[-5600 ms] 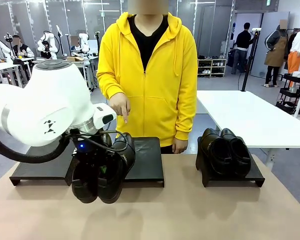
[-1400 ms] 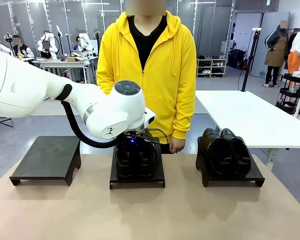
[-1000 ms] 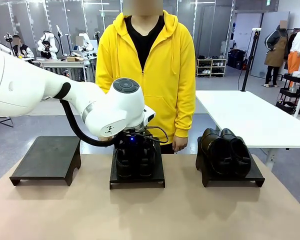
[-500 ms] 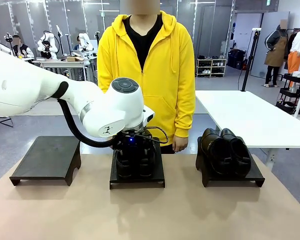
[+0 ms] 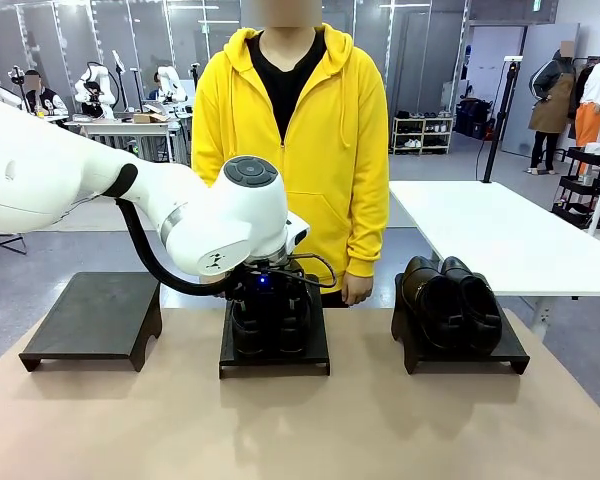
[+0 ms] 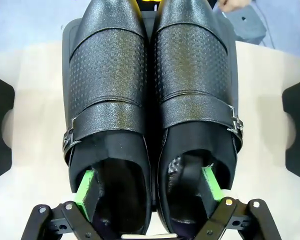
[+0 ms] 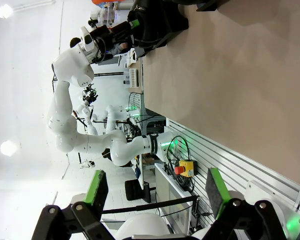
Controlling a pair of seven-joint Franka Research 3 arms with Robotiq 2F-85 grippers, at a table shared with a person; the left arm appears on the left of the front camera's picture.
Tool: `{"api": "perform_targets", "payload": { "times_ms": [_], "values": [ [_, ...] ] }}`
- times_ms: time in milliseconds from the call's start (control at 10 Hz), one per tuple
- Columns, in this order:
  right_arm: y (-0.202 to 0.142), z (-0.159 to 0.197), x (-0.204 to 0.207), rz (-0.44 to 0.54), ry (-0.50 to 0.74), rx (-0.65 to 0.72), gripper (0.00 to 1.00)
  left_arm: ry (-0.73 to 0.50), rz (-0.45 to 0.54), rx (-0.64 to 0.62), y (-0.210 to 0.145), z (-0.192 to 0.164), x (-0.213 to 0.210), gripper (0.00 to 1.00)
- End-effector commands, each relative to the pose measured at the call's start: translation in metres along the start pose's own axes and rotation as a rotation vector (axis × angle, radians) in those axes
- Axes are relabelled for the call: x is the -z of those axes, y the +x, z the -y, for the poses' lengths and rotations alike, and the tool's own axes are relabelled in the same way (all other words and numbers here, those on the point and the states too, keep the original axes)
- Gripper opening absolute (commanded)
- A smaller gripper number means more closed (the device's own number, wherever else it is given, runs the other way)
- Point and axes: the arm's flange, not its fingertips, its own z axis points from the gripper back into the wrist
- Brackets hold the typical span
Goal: Place the shoes on the stand as instructed by the person.
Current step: Pick up another pair of Shoes and place it on the Shoes Stand indicated by the person.
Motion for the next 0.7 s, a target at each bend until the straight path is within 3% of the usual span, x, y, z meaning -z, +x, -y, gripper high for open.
{"api": "perform_targets", "payload": {
  "times_ms": [0, 600],
  "values": [
    [-0.0037, 0.0, 0.0015, 0.005, -0.014, -0.007, 1.0, -0.005, 0.003, 0.011, 0.004, 0.0017, 0.0018, 1.0],
    [-0.0037, 0.0, 0.0015, 0.005, -0.014, -0.007, 1.0, 0.0, 0.0, 0.0, 0.0001, 0.0, 0.0, 1.0]
  ]
}}
